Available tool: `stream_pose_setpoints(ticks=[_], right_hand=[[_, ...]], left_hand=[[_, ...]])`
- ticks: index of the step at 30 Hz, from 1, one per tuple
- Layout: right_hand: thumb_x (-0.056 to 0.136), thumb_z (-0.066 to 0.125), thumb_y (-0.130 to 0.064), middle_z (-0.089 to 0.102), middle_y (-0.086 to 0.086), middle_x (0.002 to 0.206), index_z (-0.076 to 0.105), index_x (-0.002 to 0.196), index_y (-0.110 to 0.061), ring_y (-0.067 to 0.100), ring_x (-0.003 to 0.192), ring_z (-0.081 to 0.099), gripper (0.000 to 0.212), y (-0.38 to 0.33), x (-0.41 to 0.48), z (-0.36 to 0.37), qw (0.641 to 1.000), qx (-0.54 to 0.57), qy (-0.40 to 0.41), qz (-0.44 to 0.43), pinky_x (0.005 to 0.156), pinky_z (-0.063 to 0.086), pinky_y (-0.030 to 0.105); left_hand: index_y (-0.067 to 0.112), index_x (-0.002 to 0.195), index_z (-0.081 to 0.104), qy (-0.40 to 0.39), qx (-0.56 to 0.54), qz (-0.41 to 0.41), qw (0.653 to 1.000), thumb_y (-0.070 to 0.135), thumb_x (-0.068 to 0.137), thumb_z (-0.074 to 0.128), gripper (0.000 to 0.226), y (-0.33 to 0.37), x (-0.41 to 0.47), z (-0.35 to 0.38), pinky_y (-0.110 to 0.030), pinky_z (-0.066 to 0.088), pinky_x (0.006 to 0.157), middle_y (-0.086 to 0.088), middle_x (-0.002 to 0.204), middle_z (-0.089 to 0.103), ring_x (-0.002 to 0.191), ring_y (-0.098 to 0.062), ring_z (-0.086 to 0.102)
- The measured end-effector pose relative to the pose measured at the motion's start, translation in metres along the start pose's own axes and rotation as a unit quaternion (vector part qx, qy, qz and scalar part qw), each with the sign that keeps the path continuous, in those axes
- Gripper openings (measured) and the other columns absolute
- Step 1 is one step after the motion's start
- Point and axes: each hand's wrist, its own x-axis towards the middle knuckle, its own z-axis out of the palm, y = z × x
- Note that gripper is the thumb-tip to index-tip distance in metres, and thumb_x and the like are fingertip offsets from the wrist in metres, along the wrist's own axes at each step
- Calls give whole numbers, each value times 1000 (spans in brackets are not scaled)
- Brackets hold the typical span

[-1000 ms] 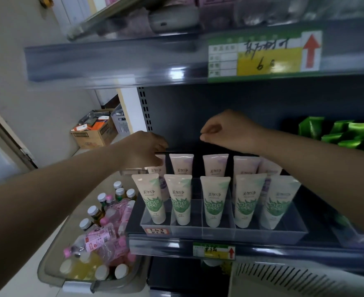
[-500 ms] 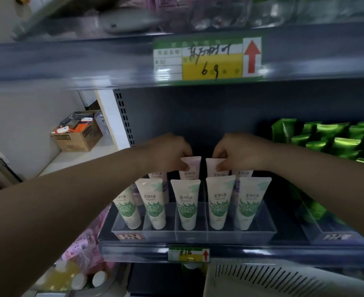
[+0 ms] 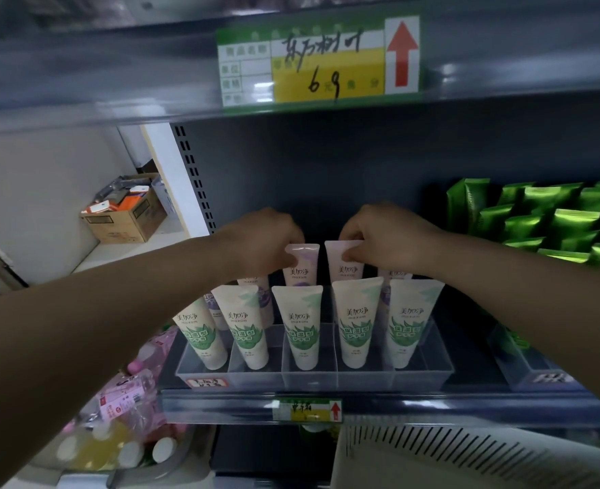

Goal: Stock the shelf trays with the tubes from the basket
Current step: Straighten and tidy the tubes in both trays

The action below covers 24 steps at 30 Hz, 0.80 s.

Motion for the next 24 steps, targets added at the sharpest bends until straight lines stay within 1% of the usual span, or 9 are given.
stream_pose_setpoints(ticks=[5, 9, 11, 13, 15, 18, 21, 23, 24], right_hand=[[84, 66, -20, 69, 0, 101, 71, 102, -18, 15, 88, 63, 19, 1, 0, 4, 1000, -10, 10, 2, 78, 55, 35], [85, 65, -22, 69, 1, 104, 71, 104, -18, 16, 92, 63, 21, 1, -1, 5, 1000, -17, 5, 4, 80, 54, 36], [85, 65, -23, 68, 1, 110, 69, 110, -19, 16, 96, 62, 26, 1, -2, 4, 1000, -16, -3, 0, 83, 53, 33], [86, 65, -24, 64, 1, 121, 62, 122, -18, 14, 107, 60, 37, -1, -4, 1, 1000, -7, -3, -5, 90, 49, 28], [86, 66, -25, 61, 1, 126, 56, 129, -16, 13, 113, 57, 45, -2, -8, -4, 1000, 8, 3, -11, 95, 46, 26], [87, 64, -26, 61, 0, 127, 53, 132, -16, 12, 116, 55, 47, -5, -16, -16, 999, 13, 26, -20, 98, 43, 26], [88, 63, -22, 65, -1, 118, 61, 123, -16, 9, 106, 59, 35, -7, -29, -27, 996, 43, 78, -29, 93, 43, 19], [89, 62, -19, 69, -3, 106, 68, 111, -16, 4, 94, 60, 24, -10, -40, -30, 992, 67, 102, -43, 84, 44, 14], [88, 62, -18, 70, -4, 101, 70, 106, -16, 3, 89, 60, 20, -12, -45, -30, 991, 72, 103, -51, 81, 44, 14]], left_hand=[[19, 113, 67, 11, 6, -3, 1000, 23, 88, 61, 26, -2, -3, 1, -28, 49, 79, -5, 105, 70, 96, -20, 62], [18, 110, 68, 4, 20, -1, 1000, 24, 88, 61, 24, -2, -5, 2, -31, 50, 80, -5, 104, 69, 96, -21, 62], [17, 109, 68, 4, 19, -2, 1000, 24, 88, 61, 23, -2, -5, 2, -32, 51, 80, -5, 102, 69, 94, -21, 62], [16, 107, 68, 4, 18, -5, 1000, 23, 88, 61, 22, -2, -5, 4, -35, 52, 80, -6, 100, 69, 92, -21, 62], [15, 105, 68, 3, 26, -6, 1000, 23, 87, 60, 21, -1, -5, 4, -37, 52, 79, -6, 99, 69, 90, -21, 62], [17, 113, 66, 0, 23, -4, 1000, 20, 87, 59, 27, -1, -8, 1, -34, 51, 84, -5, 108, 68, 98, -20, 61], [19, 130, 55, 31, -1, 4, 1000, 19, 90, 58, 40, 2, -14, -10, -27, 45, 93, -2, 127, 61, 114, -20, 57], [20, 129, 56, 90, -19, 17, 996, 18, 93, 53, 37, 8, -23, -17, -24, 43, 94, 1, 128, 61, 114, -19, 58], [20, 126, 59, 119, -25, 31, 992, 17, 94, 51, 33, 13, -28, -19, -23, 43, 91, 2, 125, 63, 111, -18, 60]])
